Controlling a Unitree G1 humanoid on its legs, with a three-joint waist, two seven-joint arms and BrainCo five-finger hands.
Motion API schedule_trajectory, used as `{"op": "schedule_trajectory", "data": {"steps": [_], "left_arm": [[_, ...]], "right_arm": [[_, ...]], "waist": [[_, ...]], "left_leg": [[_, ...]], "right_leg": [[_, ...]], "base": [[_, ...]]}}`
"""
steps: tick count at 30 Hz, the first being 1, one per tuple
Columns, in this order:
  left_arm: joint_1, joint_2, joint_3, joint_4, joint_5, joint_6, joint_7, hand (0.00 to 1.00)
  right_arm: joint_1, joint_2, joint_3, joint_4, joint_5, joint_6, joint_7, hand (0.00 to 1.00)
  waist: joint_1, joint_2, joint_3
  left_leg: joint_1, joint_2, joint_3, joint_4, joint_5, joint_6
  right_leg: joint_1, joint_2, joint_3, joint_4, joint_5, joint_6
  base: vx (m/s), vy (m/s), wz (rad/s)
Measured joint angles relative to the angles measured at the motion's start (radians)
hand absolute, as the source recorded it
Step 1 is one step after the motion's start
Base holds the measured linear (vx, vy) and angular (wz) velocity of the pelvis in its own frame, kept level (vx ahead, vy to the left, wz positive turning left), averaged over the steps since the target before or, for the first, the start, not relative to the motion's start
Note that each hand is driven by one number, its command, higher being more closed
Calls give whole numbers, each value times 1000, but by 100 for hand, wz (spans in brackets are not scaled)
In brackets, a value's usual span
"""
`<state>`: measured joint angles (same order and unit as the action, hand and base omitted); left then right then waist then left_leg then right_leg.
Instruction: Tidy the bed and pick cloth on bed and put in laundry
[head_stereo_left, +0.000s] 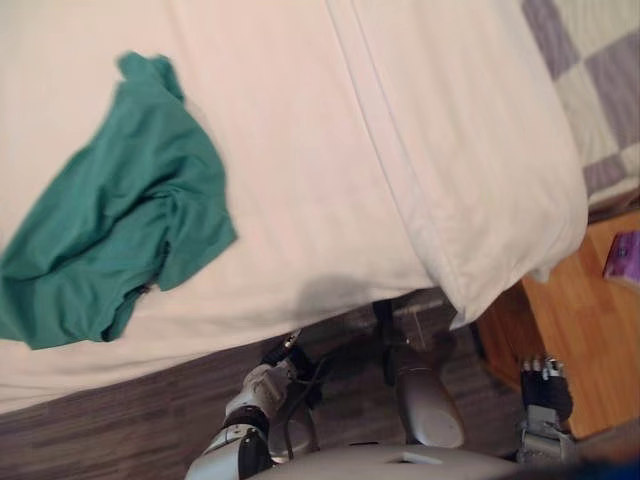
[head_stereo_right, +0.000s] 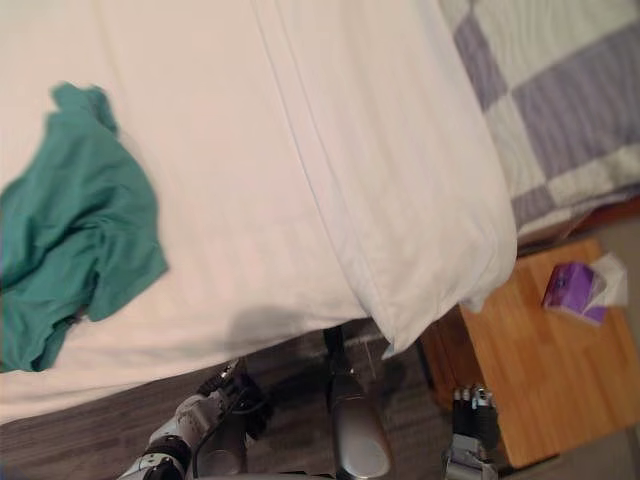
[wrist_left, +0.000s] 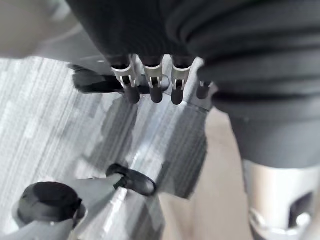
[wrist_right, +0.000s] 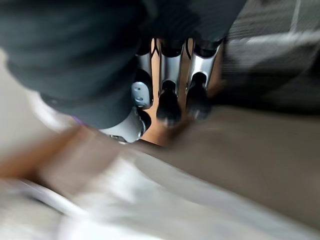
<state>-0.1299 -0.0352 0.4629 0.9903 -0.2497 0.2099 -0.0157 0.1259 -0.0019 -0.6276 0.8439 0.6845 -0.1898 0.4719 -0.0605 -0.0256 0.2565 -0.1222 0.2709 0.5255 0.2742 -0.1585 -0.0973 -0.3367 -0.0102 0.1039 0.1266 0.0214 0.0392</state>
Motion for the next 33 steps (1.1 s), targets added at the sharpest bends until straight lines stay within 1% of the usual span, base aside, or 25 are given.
{"op": "schedule_trajectory", "data": {"steps": [2, 3, 6, 8, 10, 11, 13, 15, 16, 17, 18, 19, 20, 21, 22, 24, 25, 26, 27, 28, 29, 30, 31, 32, 33], "left_arm": [[43, 7, -15, 1, 31, -3, 0, 0], [69, 8, -31, 3, 52, -7, -2, 0], [112, -10, -42, 16, 87, -26, -9, 0], [126, -13, -52, 14, 98, -44, -13, 0], [148, -13, -53, 8, 118, -69, -23, 0], [152, -5, -61, -3, 123, -82, -24, 0], [176, 12, -83, -14, 136, -111, -35, 0], [184, 15, -129, 10, 123, -130, -50, 0], [177, 11, -150, 23, 85, -137, -48, 0], [174, 5, -148, 18, 56, -146, -32, 0], [172, 11, -149, 9, 39, -152, -19, 0], [171, 14, -152, 1, 3, -162, -8, 0], [170, 17, -175, -7, -34, -171, 2, 0], [172, 18, -188, -7, -43, -175, 5, 0], [173, 17, -198, 8, -40, -187, 23, 0], [176, 33, -211, 25, -36, -206, 41, 0], [178, 46, -224, 27, -37, -224, 48, 0], [172, 55, -214, 28, -41, -245, 60, 0], [173, 58, -207, 34, -45, -246, 61, 0], [177, 58, -198, 36, -45, -246, 62, 0], [179, 61, -196, 36, -43, -243, 62, 0], [179, 66, -198, 36, -30, -239, 59, 0], [179, 64, -198, 35, -15, -240, 59, 0], [180, 50, -190, 34, 6, -263, 65, 0], [182, 42, -186, 33, 7, -275, 67, 0]], "right_arm": [[14, 0, 65, 44, -215, -19, -96, 0], [31, 0, 109, 59, -311, -27, -160, 0], [62, 4, 178, 78, -443, -13, -267, 0], [79, 24, 209, 77, -496, -4, -303, 0], [78, 25, 215, 76, -518, 11, -327, 0], [78, 24, 225, 77, -532, 25, -335, 0], [73, 20, 279, 76, -535, 57, -338, 0], [64, -10, 321, 98, -533, 81, -337, 0], [55, -21, 324, 102, -533, 101, -335, 0], [42, -34, 324, 100, -534, 120, -333, 0], [42, -39, 327, 103, -536, 130, -332, 0], [45, -47, 333, 112, -538, 143, -336, 0], [47, -64, 342, 126, -548, 154, -350, 0], [45, -70, 342, 130, -552, 162, -360, 0], [42, -78, 344, 130, -553, 169, -374, 0], [26, -77, 344, 136, -569, 173, -379, 0], [24, -76, 344, 137, -582, 173, -377, 0], [24, -61, 327, 152, -614, 173, -375, 0], [26, -54, 315, 158, -626, 174, -375, 0], [29, -50, 301, 160, -634, 171, -378, 0], [26, -56, 299, 168, -661, 163, -380, 0], [26, -58, 297, 169, -670, 145, -385, 0], [27, -58, 294, 169, -669, 137, -390, 0], [33, -57, 283, 165, -667, 125, -397, 0], [38, -57, 279, 161, -667, 122, -399, 0]], "waist": [[1, -13, -38], [8, -6, -67], [15, 27, -123], [24, 27, -145], [20, 27, -155], [23, 12, -164], [24, -4, -168], [27, 0, -191], [28, 11, -193], [23, 27, -173], [22, 26, -165], [22, 19, -154], [27, 35, -149], [29, 43, -149], [25, 55, -154], [20, 42, -165], [19, 25, -166], [17, -9, -151], [18, -5, -153], [12, -1, -150], [8, -1, -149], [-3, -5, -148], [-7, -5, -148], [-10, -1, -148], [-12, 1, -149]], "left_leg": [[52, -11, -28, 7, -12, 6], [81, -17, -39, 0, -27, -1], [160, -49, -38, -79, -64, -23], [174, -64, -32, -100, -67, -15], [184, -74, -29, -100, -74, -4], [200, -80, -22, -101, -76, -4], [260, -95, -20, -101, -90, -20], [276, -112, -16, -112, -93, -26], [278, -111, -14, -111, -92, -26], [258, -81, -24, -21, -106, -20], [205, -47, -50, 112, -121, -15], [119, -3, -101, 304, -117, -15], [43, 38, -151, 456, -124, -27], [30, 47, -154, 465, -127, -20], [14, 41, -154, 382, -109, 12], [42, -24, -185, 293, -121, 20], [44, -53, -203, 262, -114, 25], [21, -76, -263, 276, -118, -1], [20, -55, -276, 278, -128, 7], [28, -4, -306, 281, -132, 8], [39, 52, -354, 278, -129, 13], [44, 92, -380, 267, -115, 25], [48, 105, -377, 259, -105, 28], [56, 131, -347, 230, -80, -11], [62, 135, -329, 219, -69, -32]], "right_leg": [[52, -10, -2, 14, -25, 6], [79, -14, -2, 14, -34, 14], [130, -31, -11, 3, -39, 33], [146, -55, -28, -4, -45, 30], [126, -103, -140, 104, -96, -10], [95, -119, -187, 230, -138, -14], [88, -128, -223, 394, -216, -12], [97, -135, -237, 381, -249, -13], [123, -132, -259, 341, -274, -11], [146, -124, -262, 328, -295, -16], [165, -127, -266, 324, -303, -16], [197, -132, -283, 309, -307, -13], [229, -137, -308, 301, -306, -18], [236, -138, -314, 305, -300, -6], [235, -142, -314, 333, -315, 5], [192, -173, -280, 383, -340, 26], [170, -193, -265, 390, -339, 26], [158, -232, -251, 399, -336, 26], [161, -233, -252, 399, -336, 26], [168, -236, -250, 407, -336, 27], [164, -251, -230, 425, -337, 43], [150, -285, -220, 445, -334, 73], [143, -303, -214, 449, -332, 94], [135, -342, -200, 447, -315, 137], [135, -356, -200, 439, -306, 153]], "base": [[92, 45, 7], [58, 76, 0], [33, 145, 8], [-33, 129, 19], [-23, 85, 12], [36, 27, -13], [96, -37, -27], [109, -47, -26], [104, -80, 5], [85, -110, 22], [35, -92, 39], [30, -62, 35], [38, -8, 23], [58, 31, 7], [98, 97, -7], [89, 86, -6], [33, 71, -6], [3, 97, -7], [6, 97, -5], [-9, 123, -8], [-11, 297, -8], [-29, 371, -7], [-44, 388, 7], [-60, 420, 12], [-84, 633, 33]]}}
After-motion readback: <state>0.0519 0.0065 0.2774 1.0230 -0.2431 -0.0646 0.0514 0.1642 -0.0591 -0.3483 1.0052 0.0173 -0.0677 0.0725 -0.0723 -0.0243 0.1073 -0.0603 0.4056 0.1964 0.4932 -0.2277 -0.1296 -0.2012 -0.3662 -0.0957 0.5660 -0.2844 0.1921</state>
